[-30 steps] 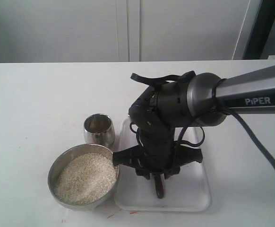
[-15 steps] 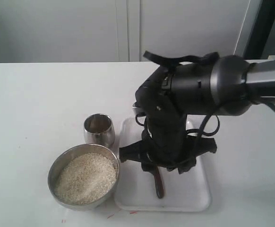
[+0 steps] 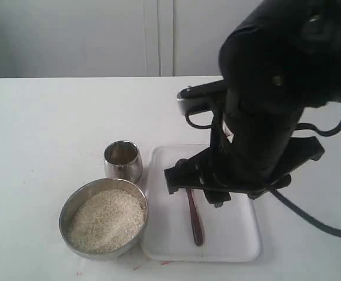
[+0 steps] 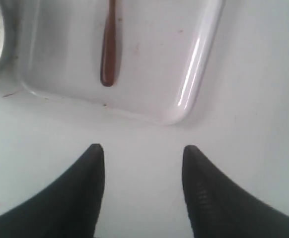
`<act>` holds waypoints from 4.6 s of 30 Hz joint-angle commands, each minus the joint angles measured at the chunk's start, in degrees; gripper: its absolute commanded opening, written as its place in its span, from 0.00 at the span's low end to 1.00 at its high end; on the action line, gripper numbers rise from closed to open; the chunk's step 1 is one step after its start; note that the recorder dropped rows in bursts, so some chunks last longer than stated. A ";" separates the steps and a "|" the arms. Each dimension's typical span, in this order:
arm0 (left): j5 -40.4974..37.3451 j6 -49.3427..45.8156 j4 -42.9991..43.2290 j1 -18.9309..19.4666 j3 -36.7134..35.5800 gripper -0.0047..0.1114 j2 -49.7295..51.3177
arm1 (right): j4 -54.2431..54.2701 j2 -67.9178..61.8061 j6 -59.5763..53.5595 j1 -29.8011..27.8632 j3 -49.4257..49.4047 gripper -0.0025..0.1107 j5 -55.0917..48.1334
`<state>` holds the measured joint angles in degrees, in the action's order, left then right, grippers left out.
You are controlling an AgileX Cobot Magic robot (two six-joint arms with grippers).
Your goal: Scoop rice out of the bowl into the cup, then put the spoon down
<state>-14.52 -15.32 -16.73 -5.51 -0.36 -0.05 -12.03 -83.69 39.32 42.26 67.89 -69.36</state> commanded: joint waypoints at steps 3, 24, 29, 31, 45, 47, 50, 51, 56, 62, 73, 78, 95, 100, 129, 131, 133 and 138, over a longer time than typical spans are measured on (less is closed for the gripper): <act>-0.06 0.10 -0.41 -0.40 0.36 0.16 0.05 | 3.69 12.25 -0.84 5.71 0.07 0.30 -0.61; -0.06 0.10 -0.41 -0.40 0.36 0.16 0.05 | -6.18 33.23 -9.55 8.13 -0.45 0.12 9.51; -0.06 0.10 -0.41 -0.40 0.36 0.16 0.05 | -4.51 33.76 -11.10 -0.11 -5.55 0.12 32.51; -0.06 0.10 -0.41 -0.40 0.36 0.16 0.05 | -1.34 33.88 -11.10 -3.82 -8.08 0.12 38.33; -0.06 0.10 -0.41 -0.40 0.36 0.16 0.05 | 7.99 49.54 -16.28 -24.79 -31.28 0.12 53.55; -0.06 0.10 -0.41 -0.40 0.36 0.16 0.05 | 7.99 52.12 -18.02 -26.74 -33.99 0.12 54.57; -0.06 0.10 -0.41 -0.40 0.36 0.16 0.05 | 7.99 55.53 -20.23 -29.95 -37.99 0.12 55.82; -0.06 0.10 -0.41 -0.40 0.36 0.16 0.05 | 7.99 56.34 -20.67 -30.92 -39.09 0.12 56.27; -0.06 0.10 -0.41 -0.40 0.36 0.16 0.05 | 7.99 60.66 -23.34 -34.44 -45.88 0.12 60.44; -0.06 0.10 -0.41 -0.40 0.36 0.16 0.05 | 7.41 66.61 -24.42 -36.77 -53.51 0.12 65.55; -0.06 0.10 -0.41 -0.40 0.36 0.16 0.05 | 7.49 77.76 -25.80 -42.66 -63.99 0.12 72.70; -0.06 0.10 -0.41 -0.40 0.36 0.16 0.05 | 7.45 79.79 -25.67 -46.24 -66.36 0.12 72.47; -0.06 0.10 -0.41 -0.40 0.36 0.16 0.05 | 7.24 83.59 -36.69 -50.23 -67.89 0.12 57.70; -0.06 0.10 -0.41 -0.40 0.36 0.16 0.05 | 7.37 83.69 -38.30 -50.11 -67.89 0.12 51.60; -0.06 0.10 -0.41 -0.40 0.36 0.16 0.05 | 8.09 83.69 -38.46 -49.65 -67.89 0.02 49.98; -0.06 0.10 -0.41 -0.40 0.36 0.16 0.05 | 8.09 83.69 -38.46 -49.65 -67.89 0.02 49.98; -0.06 0.10 -0.41 -0.40 0.36 0.16 0.05 | 8.09 83.69 -38.46 -49.65 -67.89 0.02 49.98; -0.06 0.10 -0.41 -0.40 0.36 0.16 0.05 | 8.09 83.69 -38.46 -49.65 -67.89 0.02 49.98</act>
<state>-14.52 -15.32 -16.73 -5.51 -0.36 -0.05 -3.79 -0.37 0.81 -7.43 0.32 -19.41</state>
